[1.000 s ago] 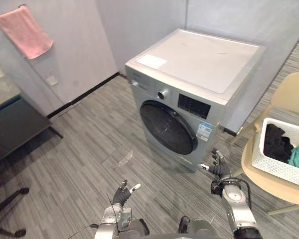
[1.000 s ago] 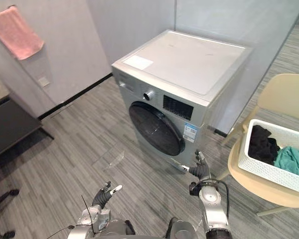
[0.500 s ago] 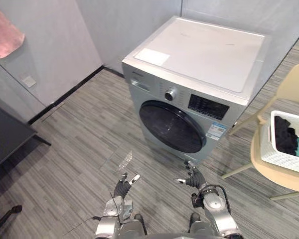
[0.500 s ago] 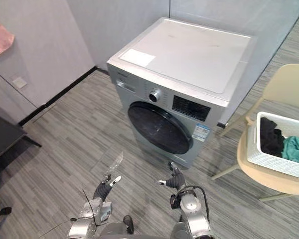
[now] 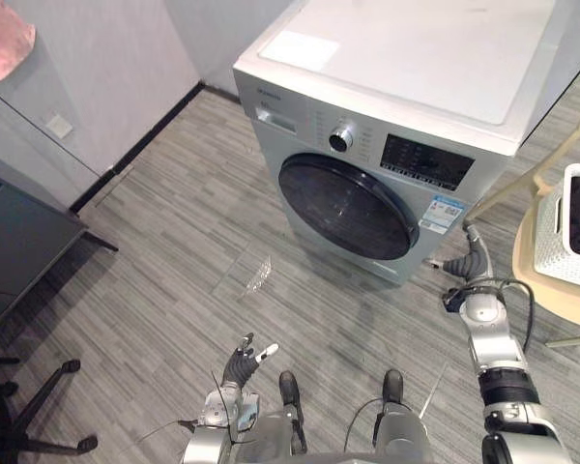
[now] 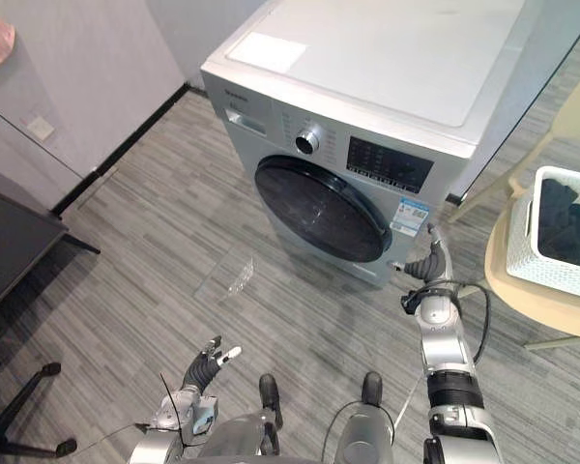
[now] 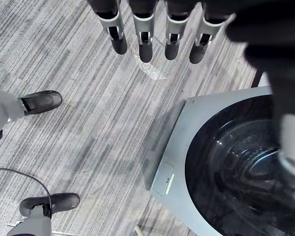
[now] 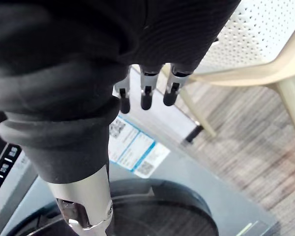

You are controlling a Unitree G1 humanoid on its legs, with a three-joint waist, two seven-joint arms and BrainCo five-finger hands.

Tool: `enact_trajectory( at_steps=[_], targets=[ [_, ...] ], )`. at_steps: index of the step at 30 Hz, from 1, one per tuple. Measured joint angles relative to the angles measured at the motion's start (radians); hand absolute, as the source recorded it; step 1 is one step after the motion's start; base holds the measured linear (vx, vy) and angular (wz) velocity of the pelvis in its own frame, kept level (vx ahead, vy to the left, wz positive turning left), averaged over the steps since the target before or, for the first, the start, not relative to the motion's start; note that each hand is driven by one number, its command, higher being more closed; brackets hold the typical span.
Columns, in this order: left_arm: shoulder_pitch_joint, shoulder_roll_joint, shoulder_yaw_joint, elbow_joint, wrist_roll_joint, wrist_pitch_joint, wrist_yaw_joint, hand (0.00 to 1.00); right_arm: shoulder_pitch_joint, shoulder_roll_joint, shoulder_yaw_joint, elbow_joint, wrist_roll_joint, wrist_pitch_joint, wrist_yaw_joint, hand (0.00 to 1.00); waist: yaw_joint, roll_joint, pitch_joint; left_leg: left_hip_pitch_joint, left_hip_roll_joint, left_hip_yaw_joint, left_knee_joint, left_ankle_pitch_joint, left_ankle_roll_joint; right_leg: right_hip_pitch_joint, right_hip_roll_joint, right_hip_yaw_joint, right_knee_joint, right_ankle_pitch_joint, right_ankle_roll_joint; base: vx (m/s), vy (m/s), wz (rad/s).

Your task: Pick up the laundry basket with both hands and put the clothes into the washing machine.

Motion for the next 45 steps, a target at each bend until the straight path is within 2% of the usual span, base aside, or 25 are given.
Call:
enact_trajectory(
  at_steps=[5,9,12,18,21,24,27,32,35,36,39,40,41,43,45],
  targets=[
    [-0.02,-0.006,-0.027,-0.018,-0.061,-0.007,0.0,0.0,-0.036,0.005,0.009,0.005,0.027,0.015,-0.016,0.0,0.001,0.014,0.036,-0.03,-0.012,-0.023,-0.001,0.015,0.007,-0.02,-0.012,-0.018,0.007,0.0,0.0,0.04,0.024,0.13],
    [-0.052,-0.021,-0.041,-0.027,-0.092,-0.009,0.0,0.0,-0.162,-0.009,0.033,0.07,0.078,0.015,-0.017,0.0,0.005,0.021,0.067,-0.06,-0.023,-0.024,-0.001,0.022,0.015,-0.05,-0.023,-0.019,0.016,0.002,0.004,0.0,0.039,0.05],
    [-0.066,-0.023,-0.056,-0.029,-0.107,-0.026,0.002,0.0,-0.199,-0.019,0.052,0.076,0.089,0.014,-0.019,0.0,0.024,0.023,0.07,-0.08,-0.026,-0.028,-0.003,0.027,0.015,-0.067,-0.026,-0.024,0.016,0.004,0.006,0.01,0.031,0.09],
    [-0.082,-0.024,-0.075,-0.029,-0.107,-0.026,0.005,0.0,-0.207,0.021,0.08,0.079,0.125,0.015,-0.023,0.0,0.024,0.017,0.078,-0.079,-0.029,-0.05,-0.02,0.04,0.013,-0.061,-0.028,-0.045,0.017,0.004,0.006,0.02,0.011,0.09],
    [-0.085,-0.024,-0.076,-0.039,-0.108,-0.027,0.007,0.0,-0.255,0.018,0.079,0.112,0.126,0.015,-0.037,0.0,0.021,0.018,0.105,-0.076,-0.028,-0.052,-0.018,0.044,0.016,-0.06,-0.028,-0.045,0.024,0.004,0.006,-0.03,0.014,0.01],
    [-0.093,-0.024,-0.084,-0.042,-0.118,-0.029,0.017,0.0,-0.379,-0.039,0.08,0.217,0.122,0.019,-0.035,0.0,0.019,0.024,0.121,-0.078,-0.03,-0.063,-0.035,0.054,0.012,-0.068,-0.029,-0.05,0.032,0.004,0.006,-0.06,0.016,0.06],
    [-0.095,-0.021,-0.09,-0.059,-0.135,-0.038,0.026,0.0,-0.539,-0.148,0.094,0.311,0.111,0.027,-0.026,0.0,0.025,0.028,0.145,-0.095,-0.026,-0.078,-0.053,0.079,0.011,-0.079,-0.025,-0.07,0.034,0.007,0.001,-0.07,0.011,0.24],
    [-0.09,-0.017,-0.099,-0.059,-0.141,-0.05,0.025,0.0,-0.678,-0.181,0.208,0.495,0.068,0.026,-0.019,0.0,0.029,0.033,0.164,-0.109,-0.03,-0.09,-0.053,0.098,0.021,-0.083,-0.029,-0.081,0.033,0.018,0.001,0.0,0.004,0.07],
    [-0.095,-0.016,-0.102,-0.06,-0.159,-0.072,0.022,0.0,-0.772,-0.241,0.298,0.643,0.002,0.015,0.059,0.0,0.028,0.049,0.175,-0.116,-0.035,-0.103,-0.053,0.101,0.023,-0.083,-0.034,-0.091,0.031,0.03,0.001,-0.03,0.015,0.09],
    [-0.1,-0.016,-0.103,-0.06,-0.159,-0.073,0.02,0.0,-0.806,-0.267,0.317,0.679,-0.014,0.015,0.096,0.0,0.03,0.062,0.187,-0.122,-0.036,-0.111,-0.053,0.105,0.022,-0.083,-0.035,-0.097,0.031,0.034,0.001,-0.08,0.01,0.15],
    [-0.099,-0.013,-0.115,-0.062,-0.158,-0.069,-0.003,0.0,-0.841,-0.335,0.373,0.685,0.034,0.014,0.228,0.0,0.056,0.08,0.207,-0.139,-0.033,-0.116,-0.054,0.113,0.012,-0.102,-0.032,-0.097,0.03,0.041,-0.004,-0.08,-0.009,0.03],
    [-0.099,-0.009,-0.119,-0.062,-0.158,-0.067,-0.016,0.0,-0.824,-0.34,0.386,0.656,0.083,0.016,0.282,0.0,0.056,0.086,0.211,-0.145,-0.03,-0.12,-0.054,0.115,0.01,-0.103,-0.029,-0.101,0.026,0.044,-0.007,-0.05,-0.041,0.06],
    [-0.096,-0.001,-0.134,-0.059,-0.157,-0.064,-0.044,0.0,-0.775,-0.35,0.389,0.598,0.205,0.02,0.354,0.0,0.054,0.086,0.213,-0.151,-0.027,-0.124,-0.054,0.117,0.007,-0.102,-0.023,-0.107,0.015,0.05,-0.01,-0.01,-0.039,0.05],
    [-0.097,0.011,-0.159,-0.059,-0.154,-0.063,-0.074,0.0,-0.7,-0.341,0.431,0.522,0.353,0.026,0.433,0.0,0.05,0.086,0.213,-0.15,-0.024,-0.123,-0.054,0.117,0.007,-0.102,-0.021,-0.107,0.012,0.05,-0.01,0.03,-0.048,-0.07],
    [-0.109,0.01,-0.185,-0.056,-0.146,-0.063,-0.106,0.0,-0.585,-0.306,0.498,0.443,0.546,0.061,0.519,0.0,0.05,0.086,0.213,-0.147,-0.018,-0.116,-0.054,0.117,0.006,-0.101,-0.014,-0.099,0.003,0.052,-0.011,0.07,-0.056,-0.13]
  ],
)
